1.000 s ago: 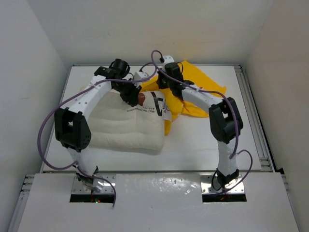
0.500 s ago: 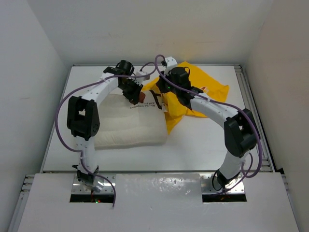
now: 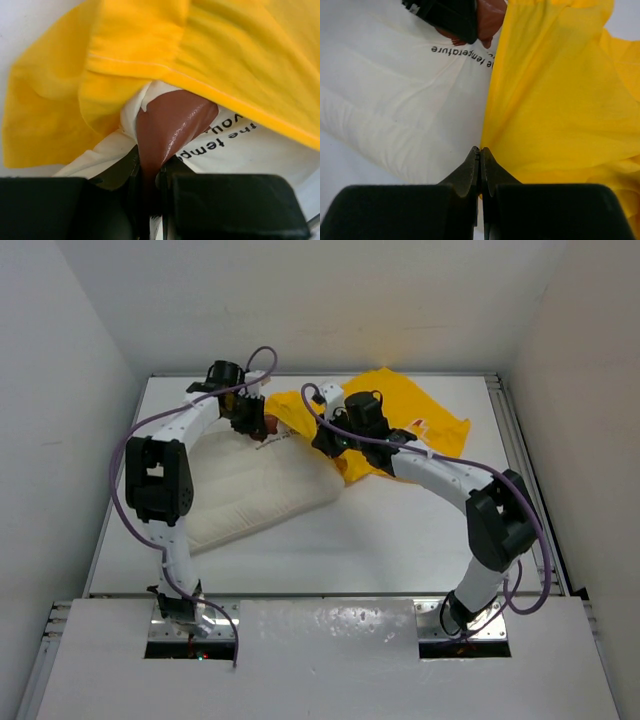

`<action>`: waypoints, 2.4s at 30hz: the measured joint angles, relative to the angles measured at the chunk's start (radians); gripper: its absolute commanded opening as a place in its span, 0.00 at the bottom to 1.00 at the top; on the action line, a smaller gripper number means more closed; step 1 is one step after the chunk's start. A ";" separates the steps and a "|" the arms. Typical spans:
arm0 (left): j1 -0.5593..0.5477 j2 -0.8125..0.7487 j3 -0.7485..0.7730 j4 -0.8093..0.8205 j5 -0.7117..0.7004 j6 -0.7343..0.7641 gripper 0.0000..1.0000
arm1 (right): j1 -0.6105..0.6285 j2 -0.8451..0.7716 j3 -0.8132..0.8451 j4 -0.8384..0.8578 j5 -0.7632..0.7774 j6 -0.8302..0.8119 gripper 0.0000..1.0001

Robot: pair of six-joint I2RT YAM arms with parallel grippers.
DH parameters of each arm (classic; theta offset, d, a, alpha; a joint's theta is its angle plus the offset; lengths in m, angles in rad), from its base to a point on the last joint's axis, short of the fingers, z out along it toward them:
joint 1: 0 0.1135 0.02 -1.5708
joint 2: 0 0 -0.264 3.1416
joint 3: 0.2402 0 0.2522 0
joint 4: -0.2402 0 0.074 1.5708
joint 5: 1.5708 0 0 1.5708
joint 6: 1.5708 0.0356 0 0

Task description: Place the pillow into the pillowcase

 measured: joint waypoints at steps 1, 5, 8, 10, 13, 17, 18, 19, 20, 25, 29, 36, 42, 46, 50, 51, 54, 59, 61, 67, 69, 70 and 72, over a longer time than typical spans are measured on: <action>0.011 -0.003 -0.019 0.026 0.001 -0.027 0.00 | 0.003 0.000 -0.001 -0.012 -0.019 -0.007 0.00; 0.024 -0.005 -0.070 0.105 -0.008 -0.097 0.03 | 0.006 0.002 0.006 -0.052 -0.063 -0.010 0.66; 0.028 -0.005 -0.085 0.140 -0.010 -0.130 0.16 | 0.008 0.032 0.061 -0.110 -0.071 0.003 0.90; 0.029 -0.005 -0.089 0.154 -0.016 -0.142 0.25 | 0.002 0.043 0.080 -0.117 -0.064 0.024 0.92; 0.033 -0.005 -0.089 0.169 -0.026 -0.150 0.33 | -0.037 0.021 0.042 -0.093 -0.053 0.093 0.57; 0.040 -0.010 -0.089 0.174 -0.032 -0.142 0.37 | -0.140 -0.053 -0.075 -0.081 0.015 0.203 0.00; 0.041 -0.015 -0.089 0.173 -0.034 -0.132 0.38 | -0.161 -0.062 -0.092 -0.081 0.037 0.223 0.16; 0.042 -0.024 -0.089 0.171 -0.036 -0.120 0.39 | -0.191 -0.072 -0.115 -0.080 0.068 0.252 0.24; 0.042 -0.037 -0.089 0.166 -0.040 -0.101 0.39 | -0.202 -0.074 -0.129 -0.075 0.086 0.265 0.31; 0.025 -0.108 -0.028 0.060 -0.046 0.074 0.48 | -0.193 -0.071 -0.187 -0.052 0.116 0.304 0.58; -0.032 -0.171 0.013 -0.041 -0.105 0.283 0.60 | -0.184 -0.029 -0.190 0.007 0.105 0.313 0.63; -0.143 -0.253 -0.008 -0.081 -0.243 0.406 0.89 | -0.182 0.090 -0.167 0.091 0.076 0.350 0.64; -0.121 -0.226 0.016 -0.104 -0.298 0.412 0.66 | -0.182 0.143 -0.125 0.110 0.093 0.371 0.55; -0.217 -0.236 0.006 -0.173 -0.287 0.514 0.60 | -0.183 0.143 -0.125 0.112 0.142 0.383 0.51; -0.421 -0.273 -0.143 -0.225 -0.261 0.600 0.88 | -0.183 0.143 -0.134 0.105 0.196 0.391 0.53; -0.480 -0.276 -0.196 -0.233 -0.258 0.613 0.97 | -0.183 0.143 -0.135 0.104 0.202 0.393 0.55; -0.582 -0.275 -0.307 -0.248 -0.270 0.616 1.00 | -0.182 0.144 -0.137 0.104 0.217 0.396 0.52; -0.578 -0.272 -0.347 -0.155 -0.402 0.592 1.00 | -0.185 0.174 -0.137 0.108 0.235 0.410 0.19; -0.563 -0.271 -0.375 -0.070 -0.462 0.580 0.97 | -0.190 0.188 -0.145 0.110 0.242 0.419 0.06; -0.546 -0.269 -0.520 0.142 -0.533 0.540 0.60 | -0.215 0.191 -0.183 0.111 0.248 0.434 0.00; -0.544 -0.269 -0.534 0.179 -0.539 0.529 0.37 | -0.218 0.191 -0.188 0.117 0.247 0.428 0.00; -0.540 -0.269 -0.539 0.193 -0.540 0.519 0.28 | -0.218 0.190 -0.192 0.122 0.247 0.424 0.00; -0.528 -0.269 -0.541 0.214 -0.538 0.510 0.06 | -0.217 0.188 -0.206 0.129 0.245 0.412 0.00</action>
